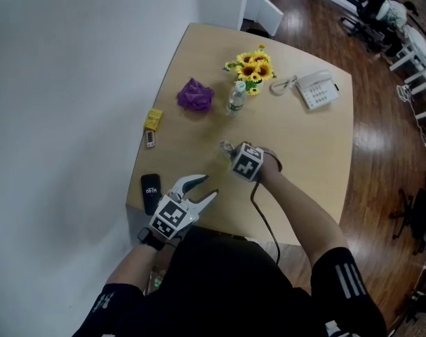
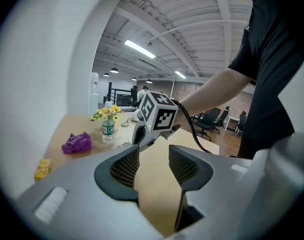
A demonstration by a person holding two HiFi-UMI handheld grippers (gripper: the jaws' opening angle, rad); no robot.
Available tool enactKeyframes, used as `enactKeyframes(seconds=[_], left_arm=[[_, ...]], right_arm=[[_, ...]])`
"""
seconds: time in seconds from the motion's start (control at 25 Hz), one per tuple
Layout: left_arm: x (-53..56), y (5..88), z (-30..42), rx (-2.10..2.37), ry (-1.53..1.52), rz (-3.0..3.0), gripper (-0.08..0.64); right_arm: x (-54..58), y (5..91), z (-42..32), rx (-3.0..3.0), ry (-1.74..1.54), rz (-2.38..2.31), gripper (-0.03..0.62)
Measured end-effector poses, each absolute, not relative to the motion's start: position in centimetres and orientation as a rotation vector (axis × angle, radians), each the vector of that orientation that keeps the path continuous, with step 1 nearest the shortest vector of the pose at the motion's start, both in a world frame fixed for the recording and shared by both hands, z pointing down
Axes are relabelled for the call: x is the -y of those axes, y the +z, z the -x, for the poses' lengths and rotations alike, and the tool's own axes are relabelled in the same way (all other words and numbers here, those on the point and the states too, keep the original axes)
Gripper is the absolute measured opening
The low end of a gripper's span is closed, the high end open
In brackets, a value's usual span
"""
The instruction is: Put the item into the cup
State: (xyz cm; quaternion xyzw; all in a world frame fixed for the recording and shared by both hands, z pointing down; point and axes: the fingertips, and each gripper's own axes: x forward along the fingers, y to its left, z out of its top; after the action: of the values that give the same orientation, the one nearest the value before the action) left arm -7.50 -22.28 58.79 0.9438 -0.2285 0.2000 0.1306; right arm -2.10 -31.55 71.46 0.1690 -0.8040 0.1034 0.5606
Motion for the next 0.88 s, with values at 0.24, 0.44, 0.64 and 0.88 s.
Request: enactKeyframes(seconds=[0.24, 0.44, 0.64, 0.88], left_arm=[[22.3, 58.5, 7.3, 0.677, 0.573, -2.747, 0.179], [22.3, 58.5, 7.3, 0.682, 0.571, -2.747, 0.179], [22.0, 58.5, 6.9, 0.676, 0.572, -2.749, 0.179], [22.0, 58.5, 6.9, 0.671, 0.586, -2.751, 0.179]], right_arm=[[31.2, 70.4, 1.4, 1.975, 0.403, -0.451, 0.068], [32.2, 68.3, 1.0, 2.065, 0.442, -0.503, 0.100], [33.3, 67.4, 0.9, 2.066, 0.378, -0.510, 0.100], [33.6, 70.7, 1.6, 1.989, 0.352, -0.485, 0.098]])
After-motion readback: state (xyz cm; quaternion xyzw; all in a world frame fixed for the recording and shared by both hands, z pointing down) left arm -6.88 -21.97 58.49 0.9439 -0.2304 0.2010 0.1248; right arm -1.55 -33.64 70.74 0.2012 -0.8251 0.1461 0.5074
